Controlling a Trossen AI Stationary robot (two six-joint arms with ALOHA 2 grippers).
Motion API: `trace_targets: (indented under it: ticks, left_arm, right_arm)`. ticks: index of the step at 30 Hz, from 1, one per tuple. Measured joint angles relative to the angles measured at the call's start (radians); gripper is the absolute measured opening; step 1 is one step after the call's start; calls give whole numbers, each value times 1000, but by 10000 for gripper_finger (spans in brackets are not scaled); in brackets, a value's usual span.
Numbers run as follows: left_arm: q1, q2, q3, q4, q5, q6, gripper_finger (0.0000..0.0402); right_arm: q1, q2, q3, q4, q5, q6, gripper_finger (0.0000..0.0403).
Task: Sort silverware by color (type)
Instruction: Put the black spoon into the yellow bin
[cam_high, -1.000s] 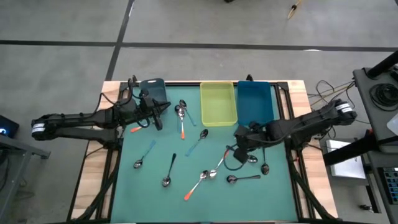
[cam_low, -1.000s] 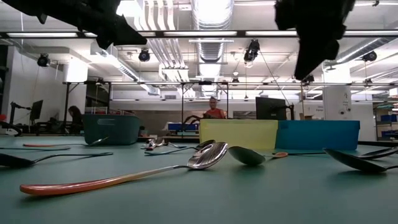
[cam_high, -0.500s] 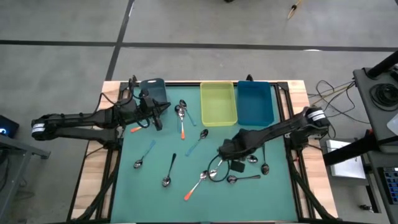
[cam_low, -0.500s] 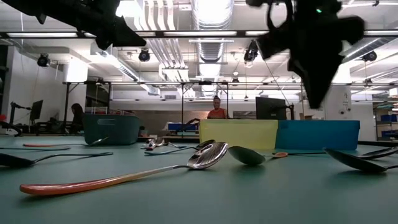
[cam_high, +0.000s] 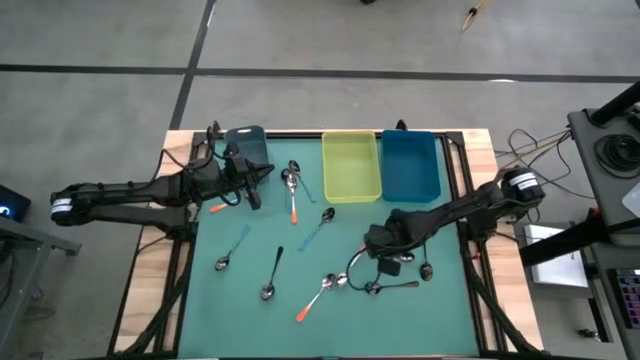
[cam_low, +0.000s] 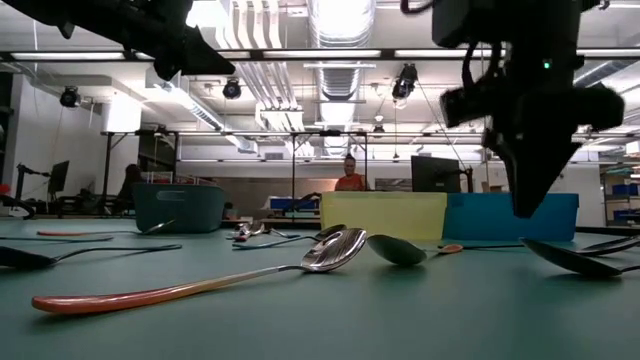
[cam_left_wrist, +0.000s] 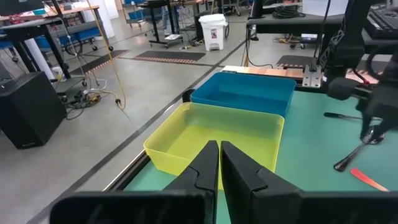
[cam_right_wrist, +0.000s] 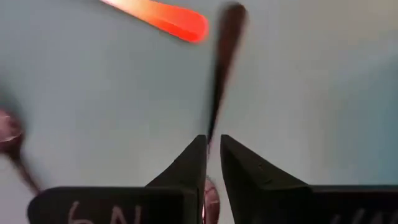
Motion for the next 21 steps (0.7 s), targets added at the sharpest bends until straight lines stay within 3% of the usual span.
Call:
trace_targets:
  ticks: [5, 12, 21]
  left_arm:
    - [0, 0, 0, 2, 0, 0, 0]
    - [0, 0, 0, 2, 0, 0, 0]
    - [0, 0, 0, 2, 0, 0, 0]
  right_arm:
    - [1, -11, -55, 7, 0, 108, 80]
    - [0, -7, -65, 78, 1, 90, 139]
    - [-4, 59, -67, 84, 29, 66, 136]
